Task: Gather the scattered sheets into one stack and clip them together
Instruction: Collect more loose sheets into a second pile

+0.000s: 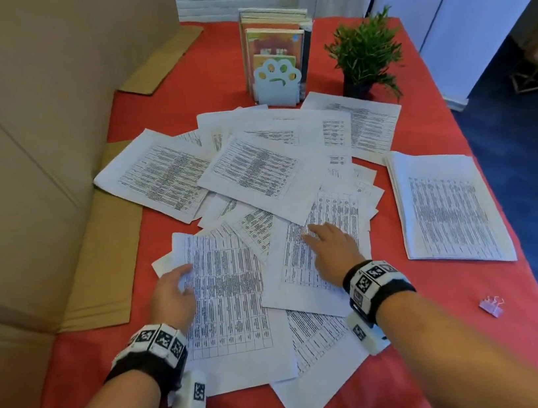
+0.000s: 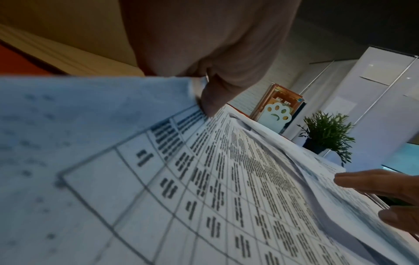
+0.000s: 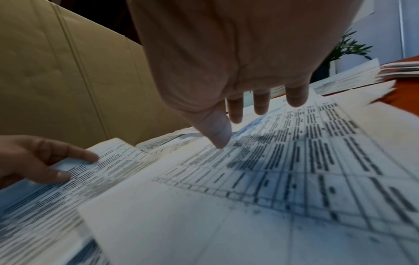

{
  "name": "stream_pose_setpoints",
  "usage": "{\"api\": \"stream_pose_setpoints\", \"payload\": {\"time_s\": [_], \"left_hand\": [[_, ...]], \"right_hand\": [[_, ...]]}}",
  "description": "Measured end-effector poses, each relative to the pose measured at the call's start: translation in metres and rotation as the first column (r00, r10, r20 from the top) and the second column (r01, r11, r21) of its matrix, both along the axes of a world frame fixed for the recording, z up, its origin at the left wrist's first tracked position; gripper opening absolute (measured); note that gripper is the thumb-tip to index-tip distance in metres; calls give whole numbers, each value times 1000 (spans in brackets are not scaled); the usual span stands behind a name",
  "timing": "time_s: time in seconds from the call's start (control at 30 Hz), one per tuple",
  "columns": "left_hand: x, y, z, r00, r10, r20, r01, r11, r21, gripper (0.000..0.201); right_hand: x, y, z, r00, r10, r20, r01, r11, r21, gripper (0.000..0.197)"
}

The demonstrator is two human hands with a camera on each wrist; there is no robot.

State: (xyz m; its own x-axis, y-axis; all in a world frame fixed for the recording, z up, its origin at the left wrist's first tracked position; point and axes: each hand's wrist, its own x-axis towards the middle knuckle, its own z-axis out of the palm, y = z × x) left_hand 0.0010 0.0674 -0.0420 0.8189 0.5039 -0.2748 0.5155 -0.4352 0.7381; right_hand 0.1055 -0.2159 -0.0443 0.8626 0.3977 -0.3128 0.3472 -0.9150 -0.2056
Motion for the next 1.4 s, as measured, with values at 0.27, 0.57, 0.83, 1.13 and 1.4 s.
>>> {"api": "stream_pose_setpoints", "payload": {"time_s": [0.27,0.57,0.83,1.13,1.4], "left_hand": [[5,-26,-5,990,-136,23,138,983,-118,57],[9,-37,-3,998,-66,-7,65,988,-137,49],[22,-57,-2,996,-85,29,89,979,-186,68],[33,-82,-6,988,-154,-12,154,988,-3,72],[87,-74,1,953,-247,-174,286,924,253,50]], "right_hand": [[24,8,-3,998,22,-65,-29,995,-99,67],[5,21,13,982,187,38,-185,982,-47,31],[-28,-27,25,942,-227,-245,310,869,386,23],[-9,-55,-2,692,-682,-236,720,677,153,86],[-14,-81,12,651,-724,-228,756,594,276,40]]}}
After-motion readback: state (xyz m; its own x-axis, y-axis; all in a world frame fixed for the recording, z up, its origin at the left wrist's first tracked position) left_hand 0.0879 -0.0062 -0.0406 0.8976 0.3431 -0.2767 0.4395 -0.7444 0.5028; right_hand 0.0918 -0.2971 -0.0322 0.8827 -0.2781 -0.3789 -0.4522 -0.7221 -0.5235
